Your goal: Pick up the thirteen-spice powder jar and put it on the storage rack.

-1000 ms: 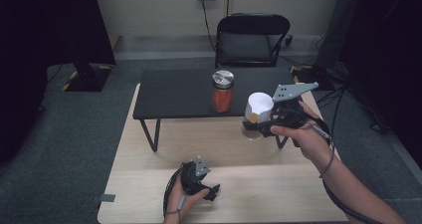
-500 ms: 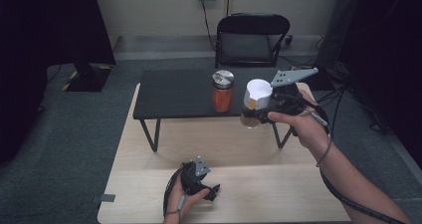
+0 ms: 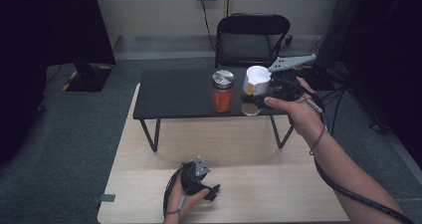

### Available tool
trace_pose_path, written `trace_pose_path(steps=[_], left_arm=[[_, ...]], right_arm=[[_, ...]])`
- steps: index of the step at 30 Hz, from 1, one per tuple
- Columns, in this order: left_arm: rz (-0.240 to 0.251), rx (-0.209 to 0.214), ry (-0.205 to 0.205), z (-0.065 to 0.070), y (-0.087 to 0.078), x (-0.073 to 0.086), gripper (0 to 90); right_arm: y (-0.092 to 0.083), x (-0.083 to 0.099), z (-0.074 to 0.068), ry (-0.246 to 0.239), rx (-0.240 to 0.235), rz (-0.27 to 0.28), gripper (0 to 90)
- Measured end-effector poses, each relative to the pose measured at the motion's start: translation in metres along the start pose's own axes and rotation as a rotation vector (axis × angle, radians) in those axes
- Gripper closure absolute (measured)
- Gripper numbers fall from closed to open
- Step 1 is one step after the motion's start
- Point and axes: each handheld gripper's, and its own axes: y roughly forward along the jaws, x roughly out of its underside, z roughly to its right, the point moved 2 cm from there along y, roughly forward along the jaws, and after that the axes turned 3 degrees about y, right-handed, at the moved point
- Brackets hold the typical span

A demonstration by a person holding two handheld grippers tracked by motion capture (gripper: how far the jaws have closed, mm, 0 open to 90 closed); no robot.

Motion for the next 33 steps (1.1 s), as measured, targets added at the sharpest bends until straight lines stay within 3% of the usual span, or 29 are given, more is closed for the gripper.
trace_pose_path(steps=[18, 33], left_arm=[[0.000, 0.000, 0.000, 0.000, 0.000, 0.000, 0.1], [-0.001, 0.001, 0.000, 0.000, 0.000, 0.000, 0.1]], right_arm=[[0.019, -0.002, 0.012, 0.043, 0.033, -0.007, 30.6], [0.022, 0.003, 0.018, 0.035, 0.026, -0.002, 30.5]])
